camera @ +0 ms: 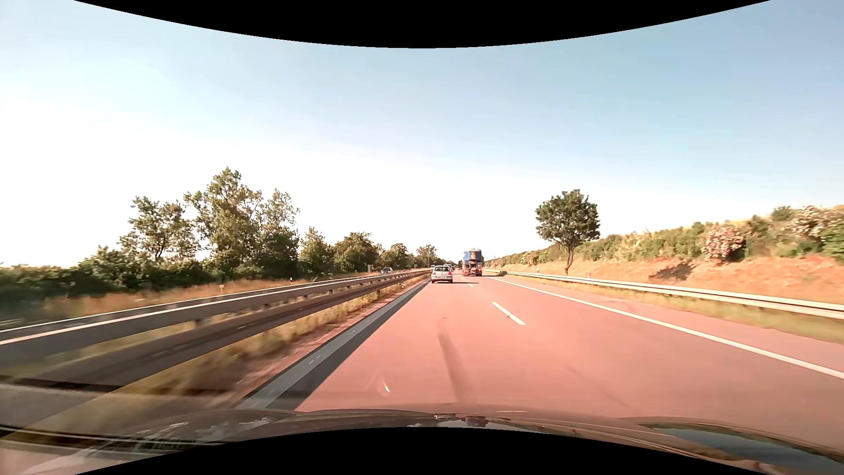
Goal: Follow the waypoints while adhering to traffic rules and regulations
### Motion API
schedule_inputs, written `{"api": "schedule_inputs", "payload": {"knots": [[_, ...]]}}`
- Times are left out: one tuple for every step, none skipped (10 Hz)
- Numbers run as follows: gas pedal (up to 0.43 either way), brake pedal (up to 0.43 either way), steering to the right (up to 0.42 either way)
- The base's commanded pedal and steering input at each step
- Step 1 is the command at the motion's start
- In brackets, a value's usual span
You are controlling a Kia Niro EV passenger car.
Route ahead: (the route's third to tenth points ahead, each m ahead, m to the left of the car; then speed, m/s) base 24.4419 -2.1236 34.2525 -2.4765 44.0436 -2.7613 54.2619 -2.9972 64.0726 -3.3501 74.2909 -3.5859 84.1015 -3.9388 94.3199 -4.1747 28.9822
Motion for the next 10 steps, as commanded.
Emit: {"api": "schedule_inputs", "payload": {"knots": [[0.079, 0.006, 0.001], [0.087, 0.006, 0.001], [0.138, 0.006, 0.001], [0.169, 0.006, 0.001], [0.169, 0.006, 0.003], [0.189, 0.006, 0.003], [0.189, 0.006, 0.003], [0.209, 0.006, 0.003], [0.24, 0.006, 0.003], [0.248, 0.006, 0.002]]}}
